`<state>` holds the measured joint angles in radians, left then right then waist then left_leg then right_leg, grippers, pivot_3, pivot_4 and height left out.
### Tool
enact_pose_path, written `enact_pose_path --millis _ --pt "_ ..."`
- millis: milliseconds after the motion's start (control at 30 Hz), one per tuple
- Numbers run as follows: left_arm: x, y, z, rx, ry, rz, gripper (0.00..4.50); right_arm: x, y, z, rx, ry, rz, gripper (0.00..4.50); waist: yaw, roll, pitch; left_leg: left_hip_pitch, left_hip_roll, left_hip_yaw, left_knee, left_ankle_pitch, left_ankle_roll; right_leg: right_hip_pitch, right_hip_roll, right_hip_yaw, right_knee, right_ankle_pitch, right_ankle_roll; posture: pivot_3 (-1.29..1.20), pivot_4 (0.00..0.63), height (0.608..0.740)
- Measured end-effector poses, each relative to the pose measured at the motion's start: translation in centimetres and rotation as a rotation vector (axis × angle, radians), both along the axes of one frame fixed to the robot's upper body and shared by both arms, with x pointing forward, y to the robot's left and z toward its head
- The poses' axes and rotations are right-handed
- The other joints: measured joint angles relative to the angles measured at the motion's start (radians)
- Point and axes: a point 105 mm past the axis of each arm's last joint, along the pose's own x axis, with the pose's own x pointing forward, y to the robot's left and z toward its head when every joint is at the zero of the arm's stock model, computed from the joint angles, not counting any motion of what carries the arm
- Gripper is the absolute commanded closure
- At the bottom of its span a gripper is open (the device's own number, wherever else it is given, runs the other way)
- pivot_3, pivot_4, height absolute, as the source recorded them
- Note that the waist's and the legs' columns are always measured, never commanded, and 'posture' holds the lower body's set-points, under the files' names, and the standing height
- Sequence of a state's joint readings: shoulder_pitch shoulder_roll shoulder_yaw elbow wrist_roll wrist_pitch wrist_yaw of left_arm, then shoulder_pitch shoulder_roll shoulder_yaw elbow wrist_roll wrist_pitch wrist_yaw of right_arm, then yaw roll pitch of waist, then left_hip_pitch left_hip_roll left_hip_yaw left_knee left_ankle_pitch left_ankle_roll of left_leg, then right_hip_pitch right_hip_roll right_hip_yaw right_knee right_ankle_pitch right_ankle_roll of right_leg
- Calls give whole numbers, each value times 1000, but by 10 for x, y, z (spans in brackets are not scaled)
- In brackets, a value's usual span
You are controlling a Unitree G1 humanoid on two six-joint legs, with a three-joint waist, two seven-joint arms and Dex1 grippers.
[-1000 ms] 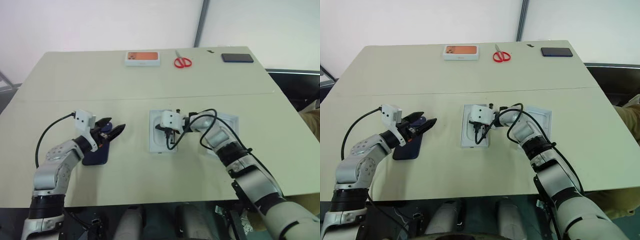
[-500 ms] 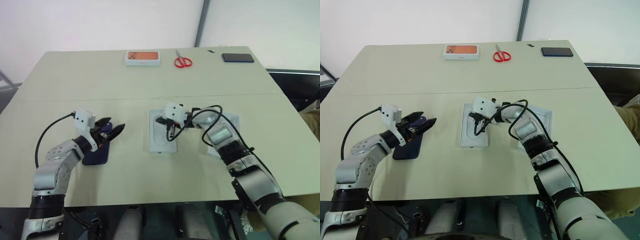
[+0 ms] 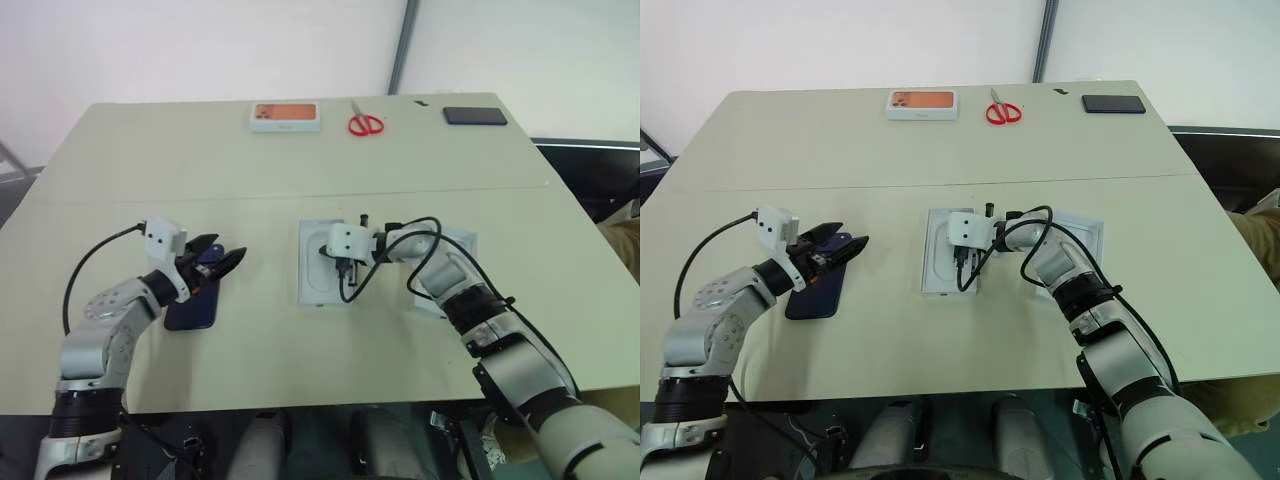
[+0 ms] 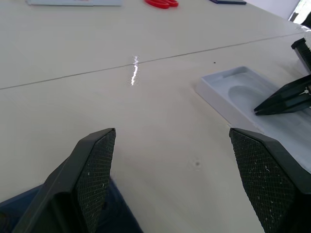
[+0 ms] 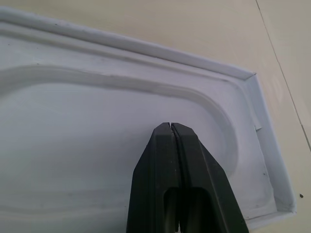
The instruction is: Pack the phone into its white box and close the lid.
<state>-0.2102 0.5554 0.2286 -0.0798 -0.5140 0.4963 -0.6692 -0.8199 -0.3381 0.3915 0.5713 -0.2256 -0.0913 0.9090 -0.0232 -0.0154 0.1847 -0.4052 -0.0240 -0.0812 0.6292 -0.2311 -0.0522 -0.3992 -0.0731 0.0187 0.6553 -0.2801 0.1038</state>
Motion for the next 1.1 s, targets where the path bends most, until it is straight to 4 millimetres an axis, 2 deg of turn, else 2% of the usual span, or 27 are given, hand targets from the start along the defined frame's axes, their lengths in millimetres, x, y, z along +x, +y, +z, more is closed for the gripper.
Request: enact_pose_path --millis 100,200,267,367,467,733,833,933,1100 --pt "-1 11 1 4 26 24 546 1 8 6 87 41 -24 4463 0 0 0 0 1 0 0 0 0 0 2 0 0 0 -1 0 150 740" --pt "-2 30 0 -14 80 66 546 7 14 26 210 64 -63 4463 -1 0 0 0 2 -1 0 0 0 -1 2 0 0 0 -1 0 150 740" --pt "-5 47 3 -16 111 94 546 4 25 43 304 78 -52 4463 -3 0 0 -1 3 -1 -1 0 0 -2 3 0 0 0 -1 0 150 740" --pt "-10 67 5 -18 165 111 546 -8 47 52 360 95 -5 4463 -13 0 0 -1 3 -1 -2 0 0 -3 2 0 0 0 -1 0 150 740" --pt "-14 79 5 -12 199 125 546 -24 67 48 381 122 49 4463 -17 1 0 -1 3 -1 -2 0 0 -3 2 0 0 0 -1 0 150 740" --pt "-33 107 -13 -113 397 168 546 -43 102 27 352 161 71 4463 -24 1 0 -2 3 0 -3 0 0 -6 3 1 2 1 -2 0 150 740" --pt "-42 103 -24 -178 496 142 546 -53 120 23 326 131 116 4463 -24 0 0 -2 4 0 -3 1 -1 -7 4 2 3 1 -2 0 150 740" --pt "-44 96 -25 -233 545 108 546 -58 134 14 280 108 145 4463 -21 0 0 -1 4 0 -3 1 -3 -7 3 2 4 1 -2 0 150 740" --pt "-42 88 -27 -230 588 98 546 -60 142 -10 171 126 157 4463 -20 0 0 1 3 -1 -2 2 -4 -5 2 2 5 1 -2 0 150 740"
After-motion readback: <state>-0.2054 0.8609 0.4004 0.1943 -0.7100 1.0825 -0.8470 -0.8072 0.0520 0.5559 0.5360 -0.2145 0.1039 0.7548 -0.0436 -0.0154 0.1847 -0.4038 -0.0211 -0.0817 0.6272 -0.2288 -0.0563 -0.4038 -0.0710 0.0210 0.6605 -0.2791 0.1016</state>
